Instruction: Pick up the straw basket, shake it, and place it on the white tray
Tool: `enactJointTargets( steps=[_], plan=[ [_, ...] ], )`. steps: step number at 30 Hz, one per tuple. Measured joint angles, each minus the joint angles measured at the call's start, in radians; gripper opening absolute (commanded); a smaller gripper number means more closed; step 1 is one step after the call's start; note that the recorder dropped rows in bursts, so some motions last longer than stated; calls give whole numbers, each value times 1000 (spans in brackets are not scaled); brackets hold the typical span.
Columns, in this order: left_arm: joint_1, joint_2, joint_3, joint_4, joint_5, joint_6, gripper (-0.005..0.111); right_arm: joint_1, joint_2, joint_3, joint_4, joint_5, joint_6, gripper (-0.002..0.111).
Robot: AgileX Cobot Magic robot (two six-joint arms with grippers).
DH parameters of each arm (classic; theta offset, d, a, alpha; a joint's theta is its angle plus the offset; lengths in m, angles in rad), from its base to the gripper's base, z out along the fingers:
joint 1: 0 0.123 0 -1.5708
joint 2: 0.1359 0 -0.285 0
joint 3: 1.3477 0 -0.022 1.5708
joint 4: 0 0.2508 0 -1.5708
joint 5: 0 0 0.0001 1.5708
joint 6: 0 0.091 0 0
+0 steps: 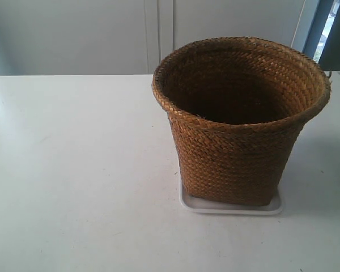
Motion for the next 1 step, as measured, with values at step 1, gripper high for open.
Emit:
enactJointTargets(
  steps=[1],
  plan=[
    [0, 0, 0, 0, 0, 0, 0, 0, 0, 0, 0, 0, 0, 0]
  ],
)
